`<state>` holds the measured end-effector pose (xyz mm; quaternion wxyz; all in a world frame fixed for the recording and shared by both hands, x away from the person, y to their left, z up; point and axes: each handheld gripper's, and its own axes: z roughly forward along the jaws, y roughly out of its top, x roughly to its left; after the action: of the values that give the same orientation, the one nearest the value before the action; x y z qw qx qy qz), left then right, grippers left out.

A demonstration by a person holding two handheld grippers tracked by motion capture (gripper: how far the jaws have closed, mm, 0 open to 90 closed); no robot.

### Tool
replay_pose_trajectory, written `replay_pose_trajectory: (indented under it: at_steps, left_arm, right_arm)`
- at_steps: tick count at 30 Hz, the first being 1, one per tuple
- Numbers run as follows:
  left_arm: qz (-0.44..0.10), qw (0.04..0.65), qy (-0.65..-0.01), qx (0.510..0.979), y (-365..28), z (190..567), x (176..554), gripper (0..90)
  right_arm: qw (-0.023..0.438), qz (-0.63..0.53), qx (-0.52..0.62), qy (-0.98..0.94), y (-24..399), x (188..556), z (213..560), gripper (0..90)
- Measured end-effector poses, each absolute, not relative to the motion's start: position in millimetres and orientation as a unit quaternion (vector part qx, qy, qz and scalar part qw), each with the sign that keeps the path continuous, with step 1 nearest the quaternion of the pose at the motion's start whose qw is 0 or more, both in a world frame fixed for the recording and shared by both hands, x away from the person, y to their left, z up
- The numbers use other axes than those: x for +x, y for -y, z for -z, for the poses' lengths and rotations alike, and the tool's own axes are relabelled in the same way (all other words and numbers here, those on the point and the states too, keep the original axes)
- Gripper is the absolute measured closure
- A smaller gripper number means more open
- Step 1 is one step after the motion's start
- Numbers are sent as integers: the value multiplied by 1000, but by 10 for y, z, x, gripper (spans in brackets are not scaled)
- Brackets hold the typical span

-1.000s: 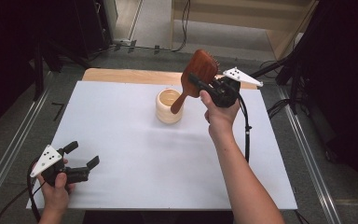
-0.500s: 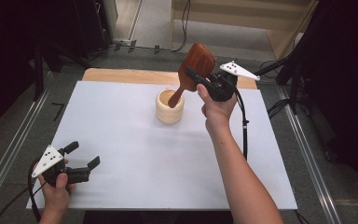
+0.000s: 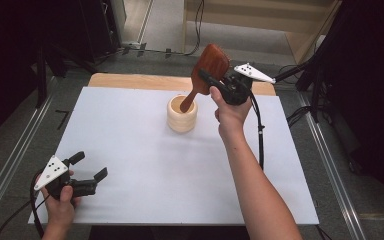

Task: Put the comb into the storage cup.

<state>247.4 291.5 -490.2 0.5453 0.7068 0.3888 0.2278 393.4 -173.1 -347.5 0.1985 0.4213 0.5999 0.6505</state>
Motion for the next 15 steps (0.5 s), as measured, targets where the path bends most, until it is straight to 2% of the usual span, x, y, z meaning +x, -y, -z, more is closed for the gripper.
replay_pose_trajectory:
  at_steps: [15]
  left_arm:
    - [-228,545,-387,708,-2914,4902,2475,0]
  right_arm:
    - [199,-645,429,-601,1664,4078,3556,544]
